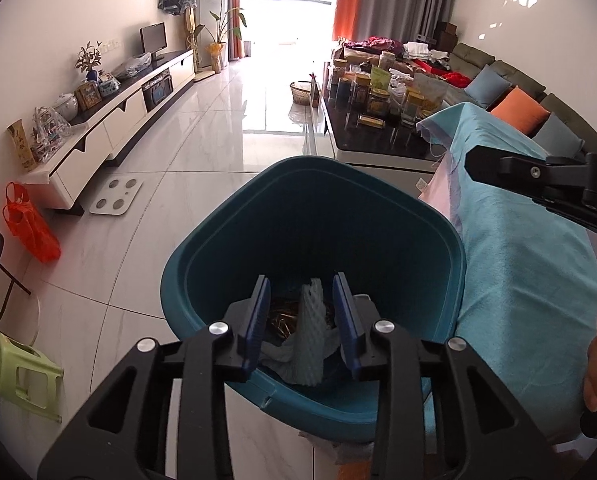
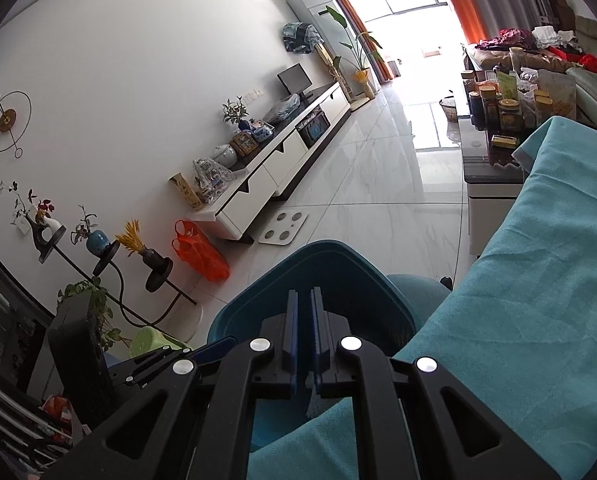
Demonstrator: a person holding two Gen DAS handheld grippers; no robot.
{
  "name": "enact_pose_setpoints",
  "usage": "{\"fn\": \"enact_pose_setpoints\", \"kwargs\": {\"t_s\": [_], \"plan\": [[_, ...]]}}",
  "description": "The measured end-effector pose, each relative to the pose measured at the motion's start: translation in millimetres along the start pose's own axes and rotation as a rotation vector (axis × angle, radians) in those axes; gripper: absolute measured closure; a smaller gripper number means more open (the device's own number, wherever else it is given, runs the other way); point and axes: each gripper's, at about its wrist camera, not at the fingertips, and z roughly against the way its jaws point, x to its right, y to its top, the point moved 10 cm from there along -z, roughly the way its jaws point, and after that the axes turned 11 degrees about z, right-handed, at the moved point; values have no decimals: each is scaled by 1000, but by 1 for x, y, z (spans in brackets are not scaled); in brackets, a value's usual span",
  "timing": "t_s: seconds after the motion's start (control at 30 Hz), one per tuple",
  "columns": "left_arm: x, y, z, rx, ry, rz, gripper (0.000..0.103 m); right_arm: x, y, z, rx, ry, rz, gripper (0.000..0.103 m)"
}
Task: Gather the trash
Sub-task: 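Open the left tool over the bin while the right tool releases the cup into it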
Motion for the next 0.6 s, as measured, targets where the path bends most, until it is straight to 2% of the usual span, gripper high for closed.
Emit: {"fn": "enact_pose_setpoints", "kwargs": {"t_s": [0.1, 0.3, 0.43, 0.6], "plan": [[3, 4, 2, 12, -2, 6, 68, 3, -2, 6, 4, -2, -4, 89], [16, 4, 24, 84, -25, -17, 52, 2, -5, 34, 40, -28, 31, 73], [42, 6, 47, 141, -87, -61, 43, 2, -9, 63, 78, -59, 60, 67], [86, 1, 70, 169, -190, -126, 39, 12, -15, 109, 137, -117, 77, 60]]}}
